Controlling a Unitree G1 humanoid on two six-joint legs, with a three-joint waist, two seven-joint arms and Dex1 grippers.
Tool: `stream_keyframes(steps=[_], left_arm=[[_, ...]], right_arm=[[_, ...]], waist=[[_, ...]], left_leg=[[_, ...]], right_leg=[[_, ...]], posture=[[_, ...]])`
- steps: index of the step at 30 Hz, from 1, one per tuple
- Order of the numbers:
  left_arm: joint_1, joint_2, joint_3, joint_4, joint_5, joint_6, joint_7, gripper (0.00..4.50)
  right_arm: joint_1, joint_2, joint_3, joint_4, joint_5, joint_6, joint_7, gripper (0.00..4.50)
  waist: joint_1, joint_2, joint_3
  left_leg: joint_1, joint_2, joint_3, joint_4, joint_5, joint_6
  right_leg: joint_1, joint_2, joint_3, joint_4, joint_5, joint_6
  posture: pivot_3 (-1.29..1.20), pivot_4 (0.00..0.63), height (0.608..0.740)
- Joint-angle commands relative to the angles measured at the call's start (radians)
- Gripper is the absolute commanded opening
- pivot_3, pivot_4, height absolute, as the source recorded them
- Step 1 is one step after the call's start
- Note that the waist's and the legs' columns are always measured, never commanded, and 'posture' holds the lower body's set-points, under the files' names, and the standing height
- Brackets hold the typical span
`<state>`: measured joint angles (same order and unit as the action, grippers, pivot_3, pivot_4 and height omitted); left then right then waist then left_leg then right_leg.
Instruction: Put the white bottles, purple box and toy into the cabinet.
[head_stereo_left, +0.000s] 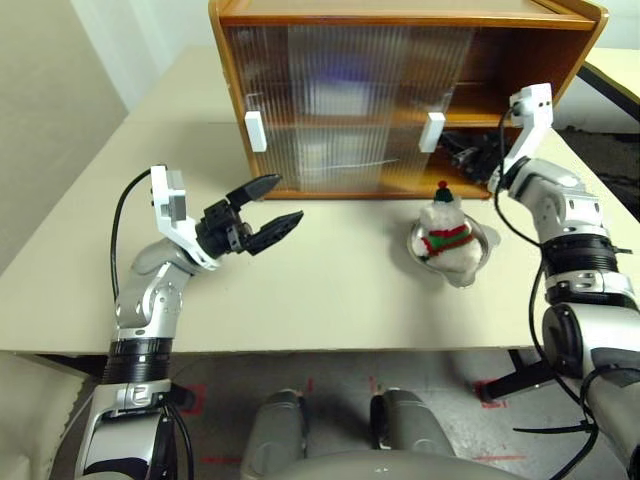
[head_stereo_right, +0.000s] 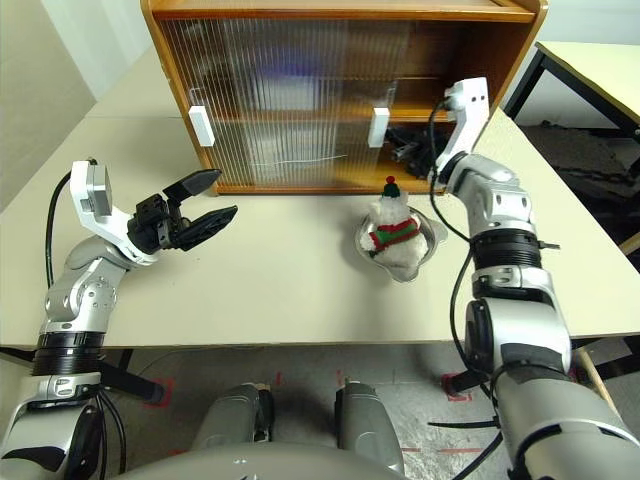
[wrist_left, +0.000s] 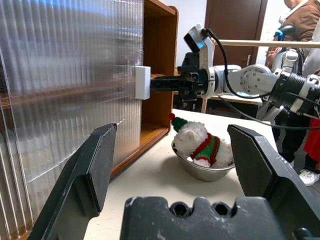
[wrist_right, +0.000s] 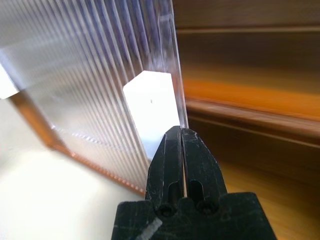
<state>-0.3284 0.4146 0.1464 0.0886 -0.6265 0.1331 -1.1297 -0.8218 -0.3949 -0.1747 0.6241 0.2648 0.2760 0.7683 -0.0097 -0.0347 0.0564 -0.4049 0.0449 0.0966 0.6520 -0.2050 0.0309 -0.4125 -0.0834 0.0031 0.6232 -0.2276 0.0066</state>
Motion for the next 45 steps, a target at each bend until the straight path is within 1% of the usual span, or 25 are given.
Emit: stream_keyframes(steps=[1, 12, 16, 19, 22, 24, 25, 26, 28, 29, 32, 33, 35, 37, 41, 45], left_arm=[[0.004, -0.002, -0.001, -0.023, -0.004, 0.006, 0.007, 4.5], [0.009, -0.001, 0.001, -0.029, -0.009, 0.009, 0.012, 4.5], [0.008, -0.011, 0.008, -0.029, -0.021, 0.004, 0.011, 4.5], [0.007, -0.023, 0.016, -0.029, -0.033, -0.003, 0.008, 4.5], [0.005, -0.035, 0.031, -0.03, -0.054, -0.008, 0.004, 4.5], [0.004, -0.037, 0.036, -0.031, -0.059, -0.009, 0.002, 4.5], [0.004, -0.038, 0.037, -0.031, -0.058, -0.009, 0.001, 4.5], [0.005, -0.039, 0.039, -0.03, -0.058, -0.009, 0.0, 4.5], [0.005, -0.042, 0.041, -0.029, -0.059, -0.009, -0.001, 4.5], [0.005, -0.044, 0.042, -0.028, -0.059, -0.009, -0.001, 4.5], [0.008, -0.048, 0.043, -0.028, -0.058, -0.012, 0.0, 4.5], [0.009, -0.049, 0.044, -0.025, -0.058, -0.014, 0.001, 4.5], [0.011, -0.051, 0.047, -0.022, -0.058, -0.016, 0.001, 4.5], [0.011, -0.054, 0.047, -0.019, -0.057, -0.017, 0.0, 4.5], [0.008, -0.062, 0.044, -0.01, -0.054, -0.019, -0.001, 4.5], [0.001, -0.063, 0.042, -0.002, -0.052, -0.018, -0.003, 4.5]], right_arm=[[0.006, 0.016, 0.014, -0.042, 0.016, 0.024, -0.001, 0.07], [0.038, 0.05, 0.047, -0.144, 0.039, 0.078, 0.015, 0.07], [0.059, 0.033, 0.041, -0.185, 0.047, 0.106, 0.009, 0.07], [0.072, -0.008, 0.031, -0.213, 0.046, 0.139, 0.006, 0.07], [0.095, -0.082, 0.02, -0.256, 0.05, 0.186, 0.02, 0.7], [0.113, -0.134, 0.006, -0.292, 0.064, 0.219, 0.028, 1.47], [0.122, -0.158, -0.002, -0.311, 0.074, 0.238, 0.031, 1.74], [0.134, -0.186, -0.007, -0.335, 0.08, 0.26, 0.036, 2.1], [0.16, -0.242, -0.014, -0.383, 0.091, 0.306, 0.05, 2.94], [0.174, -0.269, -0.019, -0.406, 0.099, 0.334, 0.057, 3.17], [0.236, -0.37, -0.027, -0.499, 0.14, 0.467, 0.094, 4.3], [0.267, -0.412, -0.027, -0.547, 0.161, 0.532, 0.109, 4.47], [0.312, -0.467, -0.027, -0.619, 0.196, 0.624, 0.122, 4.47], [0.344, -0.488, -0.032, -0.667, 0.223, 0.682, 0.117, 4.47], [0.407, -0.496, -0.03, -0.755, 0.274, 0.801, 0.1, 4.47], [0.437, -0.453, -0.038, -0.8, 0.305, 0.84, 0.058, 4.47]], waist=[[0.001, 0.0, 0.0], [0.0, 0.0, 0.0], [0.001, 0.0, 0.0], [0.003, 0.0, 0.0], [0.011, 0.0, 0.0], [0.019, 0.0, 0.0], [0.023, 0.0, 0.0], [0.026, 0.0, 0.0], [0.028, 0.0, 0.0], [0.028, 0.0, 0.0], [0.029, 0.0, 0.0], [0.029, 0.0, 0.0], [0.031, 0.0, 0.0], [0.028, -0.001, 0.0], [0.027, -0.001, 0.001], [0.029, -0.002, 0.001]], left_leg=[[0.0, 0.0, 0.0, 0.0, 0.0, 0.0], [0.0, 0.0, 0.0, -0.002, 0.0, 0.0], [0.0, 0.001, 0.0, -0.002, 0.0, 0.0], [0.0, 0.001, 0.0, -0.002, 0.0, 0.0], [-0.001, 0.001, 0.0, -0.002, 0.0, 0.0], [-0.001, 0.0, 0.0, -0.002, 0.0, 0.0], [-0.002, 0.0, 0.001, -0.002, 0.0, 0.0], [-0.002, 0.0, 0.001, -0.002, 0.0, 0.0], [-0.002, 0.0, 0.001, -0.002, 0.0, 0.0], [-0.002, 0.0, 0.001, -0.002, 0.0, 0.0], [-0.002, 0.001, 0.001, -0.002, 0.0, 0.0], [-0.002, 0.0, 0.001, -0.002, 0.0, 0.0], [-0.002, 0.001, 0.001, -0.002, 0.0, 0.0], [-0.002, 0.0, 0.0, -0.002, 0.0, 0.0], [-0.001, 0.001, 0.0, -0.002, 0.0, 0.0], [-0.001, 0.0, 0.0, -0.001, 0.0, 0.0]], right_leg=[[0.0, 0.0, 0.0, 0.0, 0.0, 0.0], [-0.001, 0.0, 0.0, 0.001, 0.0, 0.0], [-0.002, 0.001, 0.0, 0.001, 0.0, 0.0], [-0.002, 0.001, 0.0, 0.001, 0.0, 0.0], [-0.003, 0.0, 0.0, 0.001, -0.001, 0.0], [-0.003, 0.0, 0.0, -0.001, -0.002, -0.001], [-0.003, 0.0, 0.0, -0.001, -0.002, -0.002], [-0.003, 0.0, 0.0, -0.001, -0.003, -0.003], [-0.003, 0.0, 0.0, -0.001, -0.004, -0.004], [-0.003, 0.0, 0.0, -0.001, -0.005, -0.005], [-0.002, 0.0, 0.0, -0.002, -0.005, -0.005], [-0.002, 0.0, 0.0, -0.002, -0.005, -0.005], [-0.002, 0.0, 0.0, -0.003, -0.005, -0.005], [-0.002, 0.0, 0.0, -0.003, -0.006, -0.005], [-0.001, 0.001, 0.0, -0.003, -0.005, -0.004], [-0.001, 0.001, -0.001, -0.004, -0.005, -0.004]], posture=[[0.12, 0.0, 0.74], [0.13, 0.0, 0.74], [0.12, 0.0, 0.74], [0.12, 0.001, 0.74], [0.12, 0.001, 0.74], [0.12, 0.001, 0.74], [0.12, 0.001, 0.74], [0.12, 0.001, 0.74], [0.12, 0.002, 0.74], [0.12, 0.002, 0.74], [0.12, 0.007, 0.74], [0.12, 0.008, 0.74], [0.11, 0.008, 0.74], [0.11, 0.01, 0.74], [0.1, 0.011, 0.74], [0.09, 0.007, 0.74]])
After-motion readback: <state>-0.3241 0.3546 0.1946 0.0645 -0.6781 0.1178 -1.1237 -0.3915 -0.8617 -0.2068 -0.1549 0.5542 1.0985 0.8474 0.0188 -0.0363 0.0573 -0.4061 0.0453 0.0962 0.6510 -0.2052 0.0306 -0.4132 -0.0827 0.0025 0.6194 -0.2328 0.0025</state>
